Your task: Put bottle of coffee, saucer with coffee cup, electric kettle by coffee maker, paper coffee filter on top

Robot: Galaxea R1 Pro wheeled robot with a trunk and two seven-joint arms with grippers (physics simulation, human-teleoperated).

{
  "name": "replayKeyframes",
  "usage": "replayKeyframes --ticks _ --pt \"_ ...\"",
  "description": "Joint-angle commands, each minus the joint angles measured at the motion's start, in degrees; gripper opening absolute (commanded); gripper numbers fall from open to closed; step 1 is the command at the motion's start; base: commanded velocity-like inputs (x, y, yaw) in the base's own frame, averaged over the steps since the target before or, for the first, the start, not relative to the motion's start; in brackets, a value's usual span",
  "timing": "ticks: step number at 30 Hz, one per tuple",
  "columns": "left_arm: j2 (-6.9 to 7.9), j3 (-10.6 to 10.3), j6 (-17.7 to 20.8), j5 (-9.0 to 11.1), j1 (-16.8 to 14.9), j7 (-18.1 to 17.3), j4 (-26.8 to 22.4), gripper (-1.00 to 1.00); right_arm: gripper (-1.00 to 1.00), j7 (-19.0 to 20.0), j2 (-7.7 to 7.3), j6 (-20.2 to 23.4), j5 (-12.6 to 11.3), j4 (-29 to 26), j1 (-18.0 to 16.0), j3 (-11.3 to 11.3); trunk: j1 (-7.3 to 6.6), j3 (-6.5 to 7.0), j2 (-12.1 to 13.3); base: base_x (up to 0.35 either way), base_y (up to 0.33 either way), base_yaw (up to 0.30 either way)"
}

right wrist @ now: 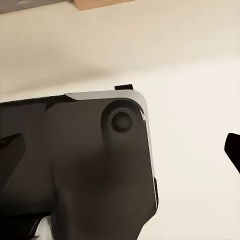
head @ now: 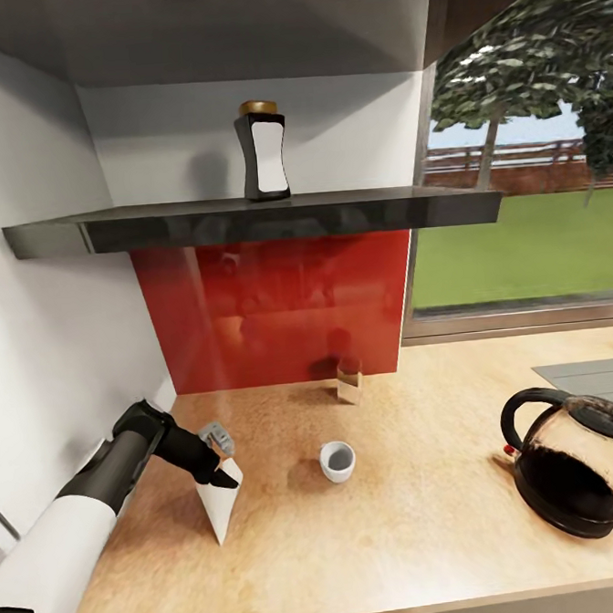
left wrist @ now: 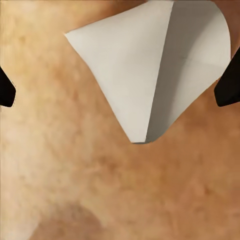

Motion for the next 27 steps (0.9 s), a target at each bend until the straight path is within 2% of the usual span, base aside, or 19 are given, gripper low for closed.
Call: replayKeyframes --ticks 1,27 --pt "-0.03 -0.1 0.6 -0.2 0.0 -0.3 -0.1 1.0 1.0 0.0 0.03 -0.1 -0.1 -0.1 0.0 -0.3 0.04 -0.12 -0.1 0.0 0.0 0.0" --pt "-1.34 0.0 0.6 -0.1 2.8 0.1 0.0 1.0 1.0 0.0 0.01 -0.1 -0.1 0.0 0.0 -0.2 0.04 -0.12 -0.1 0.0 0.0 0.0"
